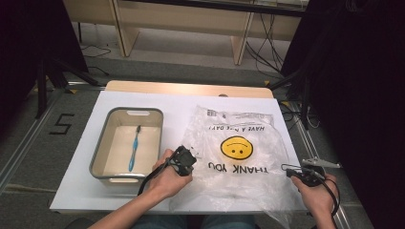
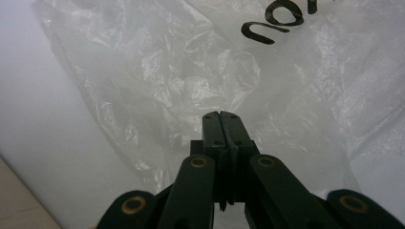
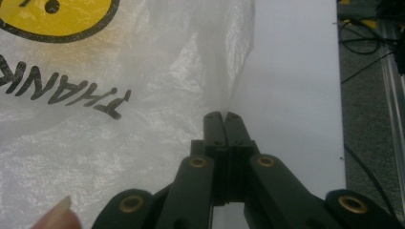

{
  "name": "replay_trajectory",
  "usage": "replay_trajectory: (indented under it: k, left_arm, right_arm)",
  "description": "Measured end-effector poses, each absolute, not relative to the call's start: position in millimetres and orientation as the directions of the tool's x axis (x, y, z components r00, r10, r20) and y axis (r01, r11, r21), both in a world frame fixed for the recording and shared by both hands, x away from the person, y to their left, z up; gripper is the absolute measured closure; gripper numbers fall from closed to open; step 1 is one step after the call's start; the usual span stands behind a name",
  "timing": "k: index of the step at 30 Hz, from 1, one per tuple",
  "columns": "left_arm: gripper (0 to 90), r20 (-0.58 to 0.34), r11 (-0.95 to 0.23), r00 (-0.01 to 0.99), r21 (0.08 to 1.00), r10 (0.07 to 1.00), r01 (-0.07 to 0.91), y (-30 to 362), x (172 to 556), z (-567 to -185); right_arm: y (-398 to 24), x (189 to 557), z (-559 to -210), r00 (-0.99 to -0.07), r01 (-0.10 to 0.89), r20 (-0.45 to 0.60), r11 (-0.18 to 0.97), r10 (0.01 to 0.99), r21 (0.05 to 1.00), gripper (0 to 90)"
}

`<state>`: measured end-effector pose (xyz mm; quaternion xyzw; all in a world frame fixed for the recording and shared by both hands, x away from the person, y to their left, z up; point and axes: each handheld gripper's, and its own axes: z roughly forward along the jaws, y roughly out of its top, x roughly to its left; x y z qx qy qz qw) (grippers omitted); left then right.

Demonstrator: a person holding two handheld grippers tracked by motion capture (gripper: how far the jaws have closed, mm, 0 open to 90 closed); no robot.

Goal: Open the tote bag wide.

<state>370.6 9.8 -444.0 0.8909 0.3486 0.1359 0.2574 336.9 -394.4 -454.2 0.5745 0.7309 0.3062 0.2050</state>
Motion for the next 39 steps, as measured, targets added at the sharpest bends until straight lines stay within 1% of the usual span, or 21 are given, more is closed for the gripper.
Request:
replay_trajectory:
  k: [1, 5, 15, 30, 39]
  left_arm:
    - [89.9, 0.065, -0.609, 0.709, 0.571, 0.702, 0.551, 10.8, 374.1, -442.5]
    - [89.9, 0.069, -0.59, 0.692, 0.587, 0.719, 0.555, 11.2, 381.0, -441.4]
    - [89.8, 0.063, -0.549, 0.65, 0.6, 0.757, 0.581, 9.5, 400.5, -445.5]
    - [89.8, 0.07, -0.526, 0.607, 0.584, 0.791, 0.618, 12.9, 421.6, -450.1]
    - [89.6, 0.069, -0.5, 0.59, 0.616, 0.804, 0.609, 5.2, 429.1, -447.0]
  right_arm:
    - [-395.1, 336.8, -452.9, -0.245, 0.705, 0.048, 0.144, 0.968, 0.695, 90.0]
    - [-395.9, 336.6, -451.6, -0.226, 0.695, 0.053, 0.122, 0.973, 0.708, 90.0]
    - [-395.6, 340.2, -451.1, -0.19, 0.678, 0.044, 0.099, 0.981, 0.729, 90.0]
    - [-393.2, 347.3, -453.4, -0.196, 0.691, 0.012, 0.13, 0.98, 0.711, 90.0]
    - [-393.1, 347.7, -453.0, -0.199, 0.688, -0.014, 0.15, 0.98, 0.71, 90.0]
